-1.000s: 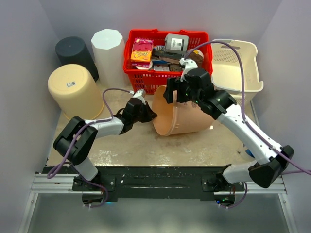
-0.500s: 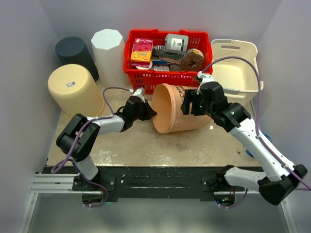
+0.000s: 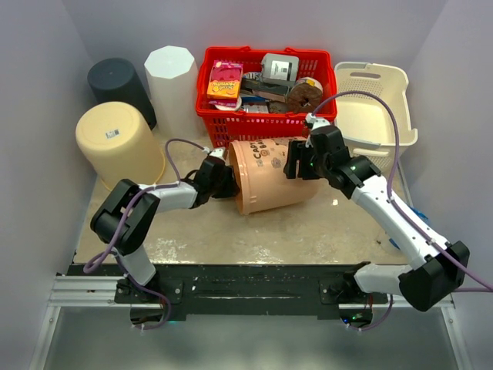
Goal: Turn the large container upside down
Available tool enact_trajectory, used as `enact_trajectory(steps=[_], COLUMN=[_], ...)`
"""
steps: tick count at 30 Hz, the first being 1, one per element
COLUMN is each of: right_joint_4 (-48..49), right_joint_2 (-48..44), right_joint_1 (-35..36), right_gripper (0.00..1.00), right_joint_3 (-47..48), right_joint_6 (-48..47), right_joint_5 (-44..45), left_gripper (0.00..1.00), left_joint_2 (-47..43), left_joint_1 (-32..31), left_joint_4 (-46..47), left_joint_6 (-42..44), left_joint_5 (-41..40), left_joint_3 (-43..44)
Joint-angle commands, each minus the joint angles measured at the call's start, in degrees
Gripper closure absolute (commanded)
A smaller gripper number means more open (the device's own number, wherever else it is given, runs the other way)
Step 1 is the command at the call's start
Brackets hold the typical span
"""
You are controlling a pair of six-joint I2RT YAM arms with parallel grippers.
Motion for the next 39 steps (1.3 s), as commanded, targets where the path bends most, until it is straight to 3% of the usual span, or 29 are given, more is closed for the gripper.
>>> enact_trajectory(steps=[1, 10, 21, 32, 39], right_joint_4=[3.7, 4.9, 5.2, 5.8, 5.7], right_joint_2=[0.9, 1.2, 5.7, 6.9, 7.2], right_joint_1=[-0.1, -0.2, -0.1, -0.1, -0.2], right_gripper=[0.3, 0.28, 0.26, 0.25, 0.25], right_joint_3=[0.4, -1.1, 0.7, 1.8, 2.4], right_joint_6=[-1.2, -0.7, -1.3, -1.9, -2.1], right_joint_5=[-3.2, -3.5, -0.3, 0.1, 0.3], left_gripper=[0.41, 0.21, 0.08, 0.06, 0.02], left_joint_2=[-0.3, -4.7, -14.2, -25.2, -34.9], left_joint_1=[0.2, 0.1, 0.2, 0.3, 0.2], left_joint_4=[-4.0, -9.1, -17.1, -25.4, -25.7], left_joint_6=[3.5, 5.7, 8.1, 8.9, 10.0], left_joint_5=[-2.7, -5.2, -12.5, -20.2, -17.6], left_joint_3=[0.8, 3.1, 4.0, 5.4, 9.5])
